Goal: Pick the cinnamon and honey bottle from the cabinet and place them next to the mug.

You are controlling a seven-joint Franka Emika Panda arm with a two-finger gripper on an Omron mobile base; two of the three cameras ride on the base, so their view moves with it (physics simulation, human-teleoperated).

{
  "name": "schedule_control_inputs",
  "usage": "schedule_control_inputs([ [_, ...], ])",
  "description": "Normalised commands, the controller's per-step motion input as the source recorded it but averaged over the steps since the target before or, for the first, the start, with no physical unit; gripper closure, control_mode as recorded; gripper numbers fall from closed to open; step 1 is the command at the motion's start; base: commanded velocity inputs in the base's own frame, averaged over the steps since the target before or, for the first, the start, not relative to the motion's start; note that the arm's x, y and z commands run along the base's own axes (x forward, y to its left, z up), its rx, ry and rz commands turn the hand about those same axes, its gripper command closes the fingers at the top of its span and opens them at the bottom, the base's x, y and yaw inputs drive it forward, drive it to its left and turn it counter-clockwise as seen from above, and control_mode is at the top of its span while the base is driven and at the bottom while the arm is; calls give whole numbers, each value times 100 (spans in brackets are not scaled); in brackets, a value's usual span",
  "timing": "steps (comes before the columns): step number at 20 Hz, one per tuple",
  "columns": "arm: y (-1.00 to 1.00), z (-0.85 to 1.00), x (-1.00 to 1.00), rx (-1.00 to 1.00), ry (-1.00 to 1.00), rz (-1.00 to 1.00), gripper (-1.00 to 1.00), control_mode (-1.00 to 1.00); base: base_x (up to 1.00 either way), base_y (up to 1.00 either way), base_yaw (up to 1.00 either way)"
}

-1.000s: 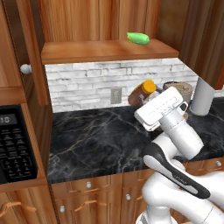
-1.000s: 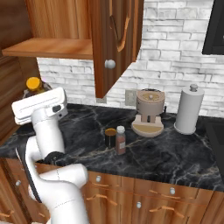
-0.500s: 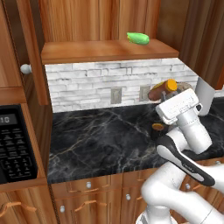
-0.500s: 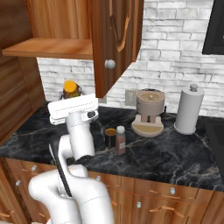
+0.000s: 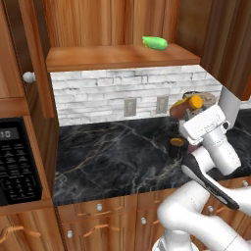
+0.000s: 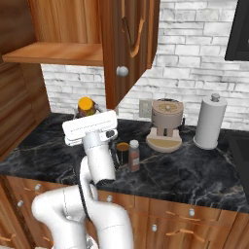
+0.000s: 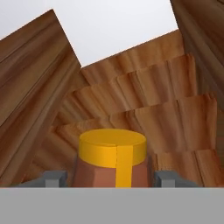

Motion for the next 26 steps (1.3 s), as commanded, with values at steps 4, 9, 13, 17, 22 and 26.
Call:
schedule_control_inputs([
  [4,5,-94,-19,-10,17,4,100,-100,0,0,0],
  [9,9,-58,-30,-5,20,2,100,-100,0,0,0],
  [13,4,-77,-70,-13,38,12,100,-100,0,0,0],
  [17,22,-100,-71,-28,41,15,100,-100,0,0,0],
  [22,38,-100,-65,-35,51,14,100,-100,0,0,0],
  [26,4,-46,-17,-12,22,7,100,-100,0,0,0],
])
